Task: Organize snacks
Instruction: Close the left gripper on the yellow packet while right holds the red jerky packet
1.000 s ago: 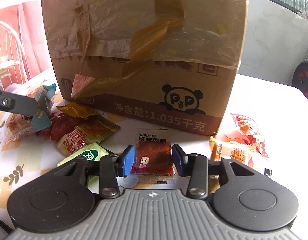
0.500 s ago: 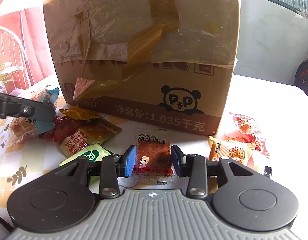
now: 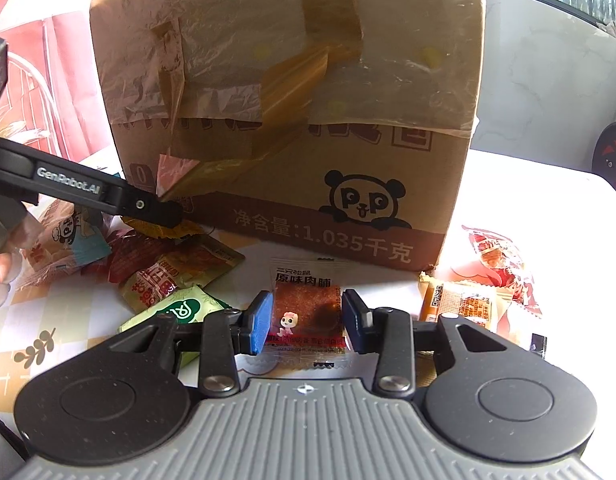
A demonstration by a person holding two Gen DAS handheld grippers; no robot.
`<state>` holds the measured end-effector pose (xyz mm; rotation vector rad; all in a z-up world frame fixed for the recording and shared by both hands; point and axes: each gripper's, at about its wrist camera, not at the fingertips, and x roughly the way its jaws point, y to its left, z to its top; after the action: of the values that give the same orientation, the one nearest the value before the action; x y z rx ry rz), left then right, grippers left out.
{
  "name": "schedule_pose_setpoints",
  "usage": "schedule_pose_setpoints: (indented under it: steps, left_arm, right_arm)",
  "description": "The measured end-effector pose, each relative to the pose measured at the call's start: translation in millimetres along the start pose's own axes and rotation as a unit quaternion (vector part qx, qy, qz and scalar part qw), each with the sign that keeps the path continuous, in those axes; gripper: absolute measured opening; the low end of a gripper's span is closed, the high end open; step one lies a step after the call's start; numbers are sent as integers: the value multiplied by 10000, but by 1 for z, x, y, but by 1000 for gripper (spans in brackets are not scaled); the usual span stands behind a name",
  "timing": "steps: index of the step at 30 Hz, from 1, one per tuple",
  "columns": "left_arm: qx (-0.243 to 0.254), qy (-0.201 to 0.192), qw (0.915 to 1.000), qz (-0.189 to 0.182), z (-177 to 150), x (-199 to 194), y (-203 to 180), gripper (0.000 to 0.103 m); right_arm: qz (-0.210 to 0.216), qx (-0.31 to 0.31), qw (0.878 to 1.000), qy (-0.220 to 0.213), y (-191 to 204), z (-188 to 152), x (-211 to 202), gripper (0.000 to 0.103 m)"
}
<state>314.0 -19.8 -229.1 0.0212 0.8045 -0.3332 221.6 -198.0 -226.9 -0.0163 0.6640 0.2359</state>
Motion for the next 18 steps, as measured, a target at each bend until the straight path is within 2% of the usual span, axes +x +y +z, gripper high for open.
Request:
schedule_pose_setpoints:
  steps: [9,13,16,18]
  left_arm:
    - [499,137,9978,406,-4,18,-12,72]
    - [555,139,9974,436,-6,16,-14,70]
    - [432,51,9987,279,-7,7,-9,31]
    - [360,49,9993,75,-8,0,-7,17]
  right_arm:
    - [0,-6,10000,3,0,0,0,41]
    - [-2,-4,10000,3,1,0,0,41]
    - [-1,-3,10000,3,1,0,0,41]
    - [-2,-5,10000,4,1,0,0,41]
